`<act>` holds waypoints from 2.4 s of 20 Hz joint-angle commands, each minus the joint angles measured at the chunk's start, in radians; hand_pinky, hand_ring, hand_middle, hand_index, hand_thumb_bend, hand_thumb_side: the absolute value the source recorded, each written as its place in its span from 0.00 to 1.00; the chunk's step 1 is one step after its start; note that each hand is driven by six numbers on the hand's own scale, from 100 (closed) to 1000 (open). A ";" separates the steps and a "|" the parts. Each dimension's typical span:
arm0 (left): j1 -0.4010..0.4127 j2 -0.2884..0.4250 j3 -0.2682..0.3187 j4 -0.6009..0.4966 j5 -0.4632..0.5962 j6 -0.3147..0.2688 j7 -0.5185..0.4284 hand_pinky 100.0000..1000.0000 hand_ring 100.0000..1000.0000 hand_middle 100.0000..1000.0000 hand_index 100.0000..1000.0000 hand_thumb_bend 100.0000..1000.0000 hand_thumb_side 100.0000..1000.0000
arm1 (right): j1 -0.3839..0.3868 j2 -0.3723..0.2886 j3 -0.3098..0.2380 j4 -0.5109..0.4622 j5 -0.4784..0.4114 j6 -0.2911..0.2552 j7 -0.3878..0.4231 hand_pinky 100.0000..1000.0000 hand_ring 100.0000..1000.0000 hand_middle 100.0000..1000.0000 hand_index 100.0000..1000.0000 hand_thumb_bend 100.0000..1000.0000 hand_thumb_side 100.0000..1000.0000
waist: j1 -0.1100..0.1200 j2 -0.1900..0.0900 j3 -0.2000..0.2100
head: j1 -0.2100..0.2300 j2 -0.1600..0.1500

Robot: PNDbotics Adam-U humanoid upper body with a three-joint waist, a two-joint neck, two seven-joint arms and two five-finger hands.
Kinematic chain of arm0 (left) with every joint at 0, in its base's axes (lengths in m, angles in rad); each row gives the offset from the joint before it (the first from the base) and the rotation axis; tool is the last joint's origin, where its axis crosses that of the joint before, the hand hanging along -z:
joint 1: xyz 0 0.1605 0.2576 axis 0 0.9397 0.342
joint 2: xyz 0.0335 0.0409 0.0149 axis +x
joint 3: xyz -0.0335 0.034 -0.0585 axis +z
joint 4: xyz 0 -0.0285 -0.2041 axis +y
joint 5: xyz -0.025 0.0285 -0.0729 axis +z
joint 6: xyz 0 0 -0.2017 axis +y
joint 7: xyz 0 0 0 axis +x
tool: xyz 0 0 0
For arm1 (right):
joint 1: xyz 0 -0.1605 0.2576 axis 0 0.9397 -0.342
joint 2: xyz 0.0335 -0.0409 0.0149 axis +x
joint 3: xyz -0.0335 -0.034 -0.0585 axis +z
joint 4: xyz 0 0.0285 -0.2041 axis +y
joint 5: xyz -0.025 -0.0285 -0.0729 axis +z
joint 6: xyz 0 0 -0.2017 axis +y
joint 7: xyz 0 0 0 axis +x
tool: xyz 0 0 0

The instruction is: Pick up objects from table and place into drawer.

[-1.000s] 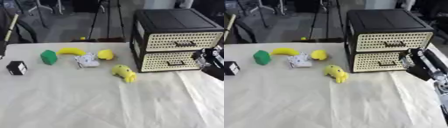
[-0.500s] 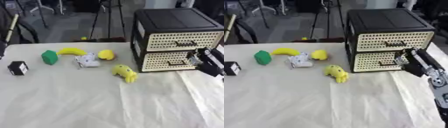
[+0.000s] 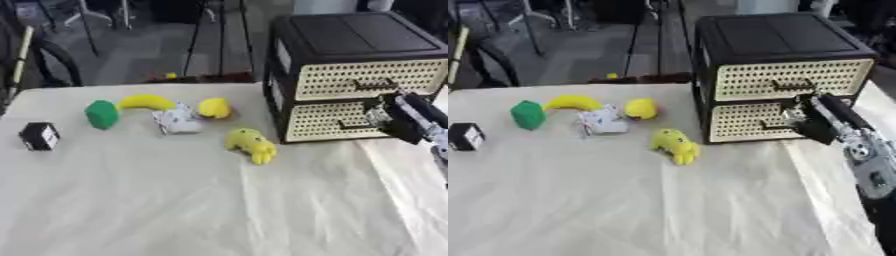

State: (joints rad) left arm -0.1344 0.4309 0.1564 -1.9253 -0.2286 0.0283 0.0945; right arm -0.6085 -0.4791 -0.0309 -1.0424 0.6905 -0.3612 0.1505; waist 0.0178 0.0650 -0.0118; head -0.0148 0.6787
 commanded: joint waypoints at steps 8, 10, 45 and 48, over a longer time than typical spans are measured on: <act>-0.018 0.010 -0.002 -0.013 0.008 -0.002 -0.008 0.42 0.41 0.50 0.72 0.57 0.80 | -0.056 -0.014 -0.012 0.119 0.057 0.007 -0.023 0.00 0.00 0.00 0.58 0.00 0.91 | 0.006 -0.005 0.019 | -0.014 0.000; -0.019 0.009 -0.003 -0.013 0.009 -0.003 -0.009 0.42 0.41 0.50 0.72 0.57 0.80 | -0.061 -0.013 -0.014 0.143 0.065 0.009 -0.028 0.00 0.00 0.00 0.58 0.00 0.91 | 0.007 -0.005 0.022 | -0.014 0.000; -0.014 0.007 -0.006 -0.011 0.013 -0.004 -0.013 0.42 0.41 0.50 0.72 0.57 0.80 | -0.007 -0.013 0.013 0.137 0.160 -0.030 0.052 0.00 0.00 0.00 0.54 0.00 0.98 | 0.012 -0.017 0.031 | -0.018 0.011; -0.013 0.008 -0.005 -0.011 0.013 -0.004 -0.012 0.42 0.41 0.50 0.72 0.57 0.80 | 0.010 -0.012 0.014 0.118 0.159 -0.030 0.060 0.00 0.00 0.00 0.54 0.00 0.98 | 0.010 -0.018 0.030 | -0.017 0.011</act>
State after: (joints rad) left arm -0.1409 0.4219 0.1449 -1.9253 -0.2200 0.0240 0.0832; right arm -0.5969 -0.4743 -0.0247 -0.9115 0.8357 -0.3896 0.1998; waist 0.0285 0.0551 0.0190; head -0.0358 0.6844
